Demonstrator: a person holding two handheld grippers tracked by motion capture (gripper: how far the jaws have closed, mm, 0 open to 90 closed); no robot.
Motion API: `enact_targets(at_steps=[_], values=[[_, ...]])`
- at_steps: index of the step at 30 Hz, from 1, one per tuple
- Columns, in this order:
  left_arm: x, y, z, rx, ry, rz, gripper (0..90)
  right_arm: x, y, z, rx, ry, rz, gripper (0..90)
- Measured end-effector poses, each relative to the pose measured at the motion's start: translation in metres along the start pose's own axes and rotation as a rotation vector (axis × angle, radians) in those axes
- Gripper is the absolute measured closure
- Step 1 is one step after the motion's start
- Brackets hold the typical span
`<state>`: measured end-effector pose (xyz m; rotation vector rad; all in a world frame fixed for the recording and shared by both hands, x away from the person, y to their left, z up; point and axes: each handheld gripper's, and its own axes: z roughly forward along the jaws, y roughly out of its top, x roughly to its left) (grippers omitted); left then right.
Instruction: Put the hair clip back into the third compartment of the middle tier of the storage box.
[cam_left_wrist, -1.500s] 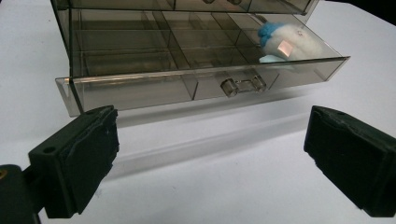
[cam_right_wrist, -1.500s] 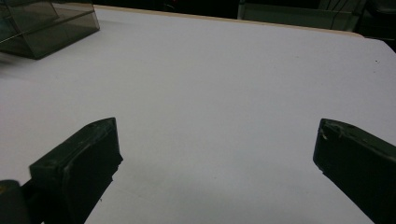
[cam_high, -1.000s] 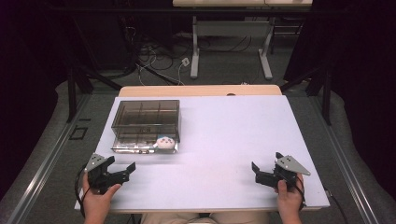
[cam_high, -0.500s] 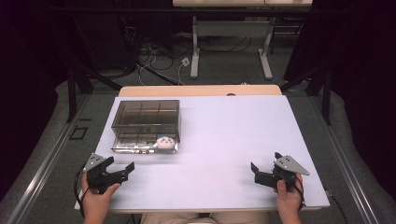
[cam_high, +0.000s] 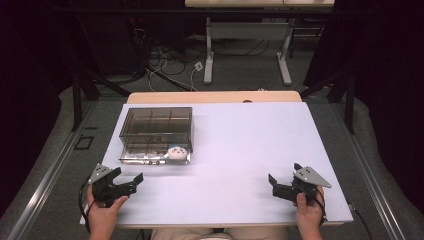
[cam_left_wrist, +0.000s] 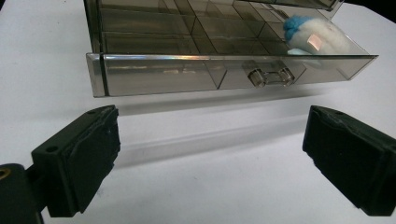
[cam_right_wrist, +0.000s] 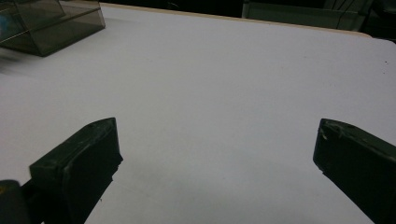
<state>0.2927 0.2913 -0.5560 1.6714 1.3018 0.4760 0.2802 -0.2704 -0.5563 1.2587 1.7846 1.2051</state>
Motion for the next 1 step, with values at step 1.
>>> enact_targets(at_steps=[1], values=[[0.0000,0.0001,0.0001,-0.003,0.000,0.001,4.0,-0.0001,0.0000,0.0001,0.000,0.000,0.000,0.4]])
